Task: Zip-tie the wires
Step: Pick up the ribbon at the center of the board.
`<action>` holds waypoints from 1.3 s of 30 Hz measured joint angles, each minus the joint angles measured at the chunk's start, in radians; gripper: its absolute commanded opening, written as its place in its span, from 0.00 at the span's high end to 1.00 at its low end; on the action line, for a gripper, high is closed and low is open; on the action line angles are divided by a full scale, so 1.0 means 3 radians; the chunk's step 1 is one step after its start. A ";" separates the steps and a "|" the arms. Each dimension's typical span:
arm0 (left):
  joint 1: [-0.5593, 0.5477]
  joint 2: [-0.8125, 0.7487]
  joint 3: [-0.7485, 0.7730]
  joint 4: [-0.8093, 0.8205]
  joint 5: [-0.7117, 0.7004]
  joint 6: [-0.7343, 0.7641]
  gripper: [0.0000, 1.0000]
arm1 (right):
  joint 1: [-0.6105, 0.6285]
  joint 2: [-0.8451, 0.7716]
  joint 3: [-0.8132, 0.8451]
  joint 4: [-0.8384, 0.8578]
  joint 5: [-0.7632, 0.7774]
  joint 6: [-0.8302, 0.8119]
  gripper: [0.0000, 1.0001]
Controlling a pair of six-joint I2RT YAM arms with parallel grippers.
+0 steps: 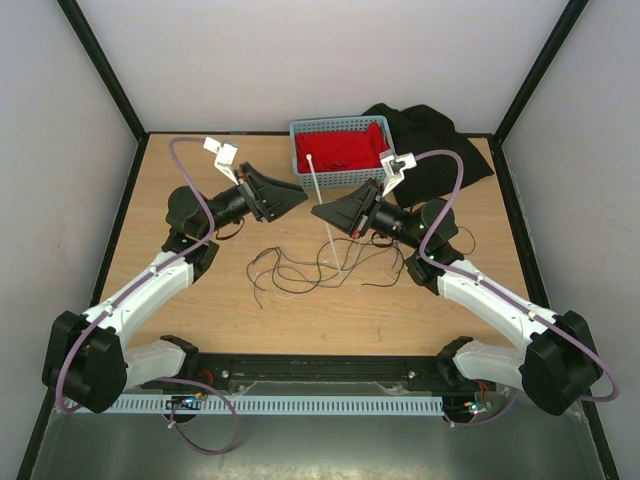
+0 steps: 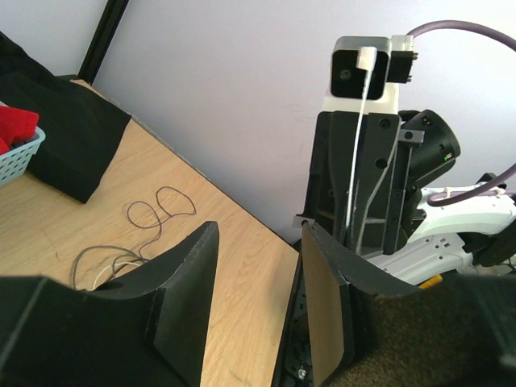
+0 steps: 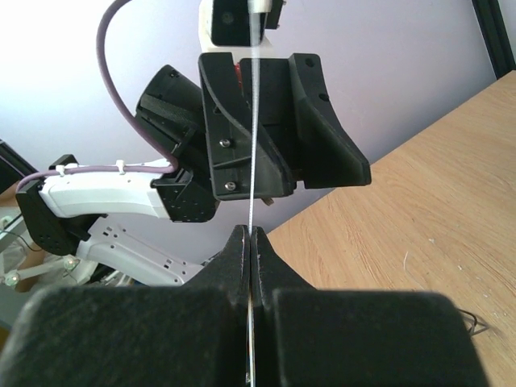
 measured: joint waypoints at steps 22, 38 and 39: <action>-0.0188 0.0099 0.0177 0.0285 0.0000 -0.0183 0.61 | 0.0069 0.0135 -0.0069 0.0052 0.0024 -0.0023 1.00; -0.0197 0.0136 0.0215 0.0310 -0.0025 -0.0163 0.92 | 0.0071 0.0139 -0.0164 0.0061 0.0041 -0.0023 1.00; -0.0197 0.0136 0.0215 0.0310 -0.0025 -0.0161 0.92 | 0.0072 0.0139 -0.0169 0.0065 0.0052 -0.0024 1.00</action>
